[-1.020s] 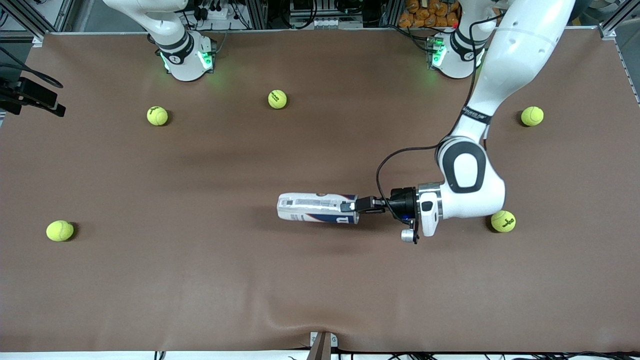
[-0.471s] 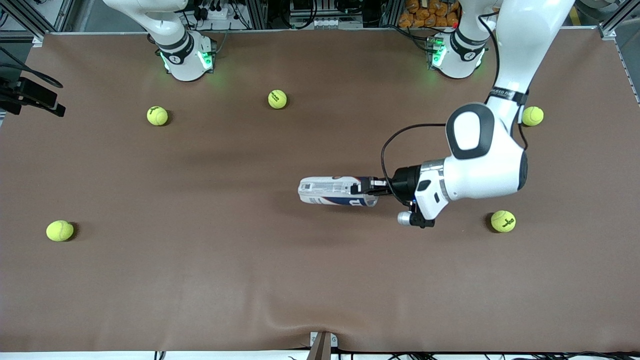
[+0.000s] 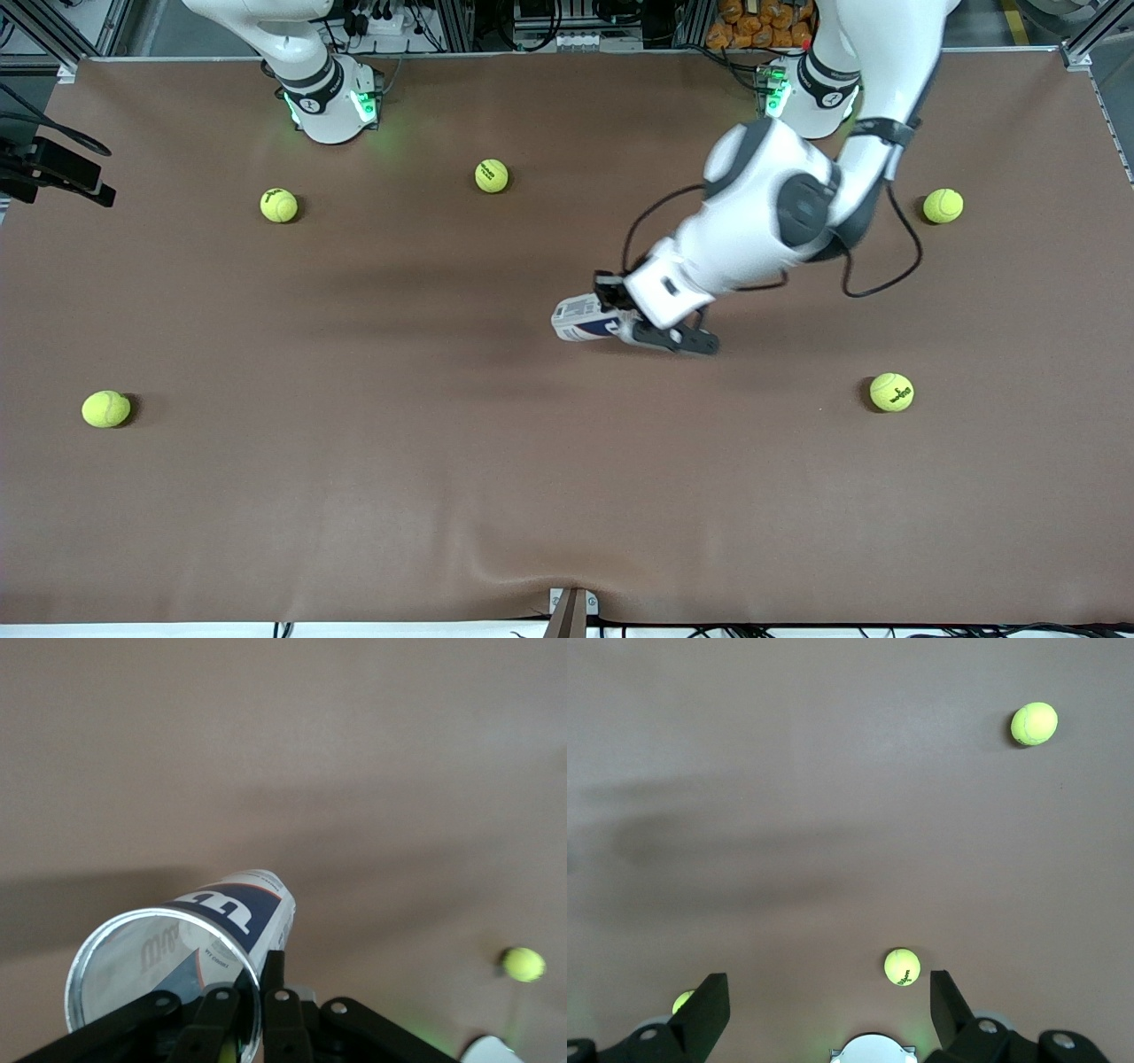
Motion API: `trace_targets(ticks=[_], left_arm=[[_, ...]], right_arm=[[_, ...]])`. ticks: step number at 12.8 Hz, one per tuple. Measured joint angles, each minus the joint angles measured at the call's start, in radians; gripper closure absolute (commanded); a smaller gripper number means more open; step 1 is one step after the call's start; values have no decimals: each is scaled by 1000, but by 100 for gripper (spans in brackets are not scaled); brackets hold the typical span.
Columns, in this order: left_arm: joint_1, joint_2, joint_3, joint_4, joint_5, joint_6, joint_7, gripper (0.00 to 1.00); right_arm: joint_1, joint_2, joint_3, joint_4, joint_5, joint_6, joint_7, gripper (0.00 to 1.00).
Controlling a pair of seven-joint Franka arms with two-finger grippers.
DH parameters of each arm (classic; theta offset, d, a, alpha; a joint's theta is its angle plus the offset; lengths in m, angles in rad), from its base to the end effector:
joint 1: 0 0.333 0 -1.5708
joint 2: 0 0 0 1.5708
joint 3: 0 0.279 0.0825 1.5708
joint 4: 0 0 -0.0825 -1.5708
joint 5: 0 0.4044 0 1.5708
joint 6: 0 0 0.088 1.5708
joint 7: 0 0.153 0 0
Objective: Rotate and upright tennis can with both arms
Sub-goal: 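Rotate the can upright with the left gripper and set it down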
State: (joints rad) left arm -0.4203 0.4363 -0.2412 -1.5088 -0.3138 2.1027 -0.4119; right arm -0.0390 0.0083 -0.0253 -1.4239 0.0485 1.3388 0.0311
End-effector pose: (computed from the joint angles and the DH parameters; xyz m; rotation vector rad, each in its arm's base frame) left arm 0.5562 -0.4445 0.3571 2.7260 -0.1105 -0.0742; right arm 0.5467 -0.0269 0.5885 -3.0864 0.1335 0.1431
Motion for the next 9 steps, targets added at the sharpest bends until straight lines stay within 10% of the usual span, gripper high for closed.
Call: trace_targets(ticks=[9], left_arm=[[-223, 56, 7, 0, 456, -4, -388, 100]], right_arm=[[0, 0, 2, 1, 1, 0, 0, 0]])
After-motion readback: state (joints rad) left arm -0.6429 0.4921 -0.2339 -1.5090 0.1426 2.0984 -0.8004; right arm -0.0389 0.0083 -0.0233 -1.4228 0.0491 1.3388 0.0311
